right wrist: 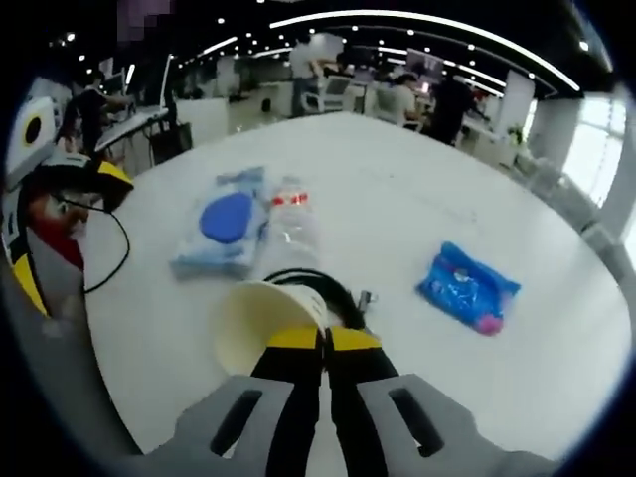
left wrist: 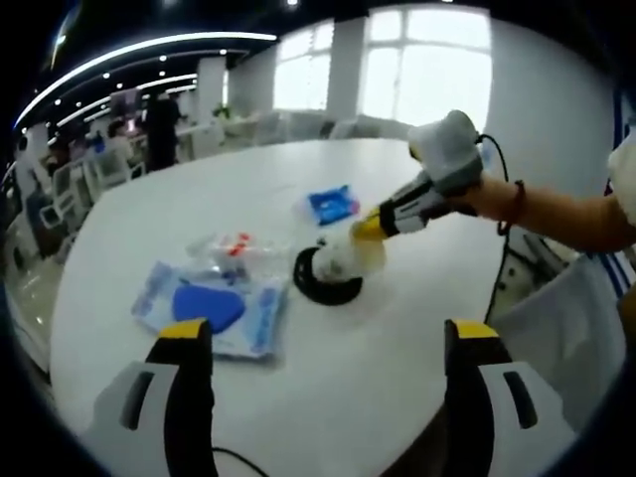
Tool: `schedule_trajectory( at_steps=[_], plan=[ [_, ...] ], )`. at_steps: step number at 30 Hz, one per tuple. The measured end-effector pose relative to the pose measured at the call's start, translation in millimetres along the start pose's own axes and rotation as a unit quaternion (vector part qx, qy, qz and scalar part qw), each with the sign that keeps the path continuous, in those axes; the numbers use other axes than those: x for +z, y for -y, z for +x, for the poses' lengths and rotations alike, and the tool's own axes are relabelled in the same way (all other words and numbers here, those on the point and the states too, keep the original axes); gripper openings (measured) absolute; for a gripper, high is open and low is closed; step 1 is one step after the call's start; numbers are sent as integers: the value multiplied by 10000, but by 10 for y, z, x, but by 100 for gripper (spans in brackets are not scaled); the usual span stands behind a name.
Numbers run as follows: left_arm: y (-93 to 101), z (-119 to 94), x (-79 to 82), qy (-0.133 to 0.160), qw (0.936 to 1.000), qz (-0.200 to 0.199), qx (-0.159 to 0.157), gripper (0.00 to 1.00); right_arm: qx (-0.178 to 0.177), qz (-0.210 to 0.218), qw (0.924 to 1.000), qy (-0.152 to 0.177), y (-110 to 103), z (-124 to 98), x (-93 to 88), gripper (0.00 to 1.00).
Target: Arrange the tabletop items into an orderly group along one side of the table until the central work area is clear of visible clutter.
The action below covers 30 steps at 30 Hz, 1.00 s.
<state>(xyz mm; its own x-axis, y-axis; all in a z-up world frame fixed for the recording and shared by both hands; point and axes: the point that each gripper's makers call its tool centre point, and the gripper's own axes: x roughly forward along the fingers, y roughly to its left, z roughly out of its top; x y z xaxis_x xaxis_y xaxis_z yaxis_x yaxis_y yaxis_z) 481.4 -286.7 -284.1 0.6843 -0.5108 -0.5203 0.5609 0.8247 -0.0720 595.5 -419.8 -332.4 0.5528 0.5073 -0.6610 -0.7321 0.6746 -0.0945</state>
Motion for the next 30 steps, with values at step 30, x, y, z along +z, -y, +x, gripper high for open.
schedule_trajectory(
  at_steps=[30],
  plan=[
    [325, 14, 166, 334, 9912, 1204, -439, 83, 1694, 1675, 9697, -537, -963, -485, 226, 1]
  ],
)
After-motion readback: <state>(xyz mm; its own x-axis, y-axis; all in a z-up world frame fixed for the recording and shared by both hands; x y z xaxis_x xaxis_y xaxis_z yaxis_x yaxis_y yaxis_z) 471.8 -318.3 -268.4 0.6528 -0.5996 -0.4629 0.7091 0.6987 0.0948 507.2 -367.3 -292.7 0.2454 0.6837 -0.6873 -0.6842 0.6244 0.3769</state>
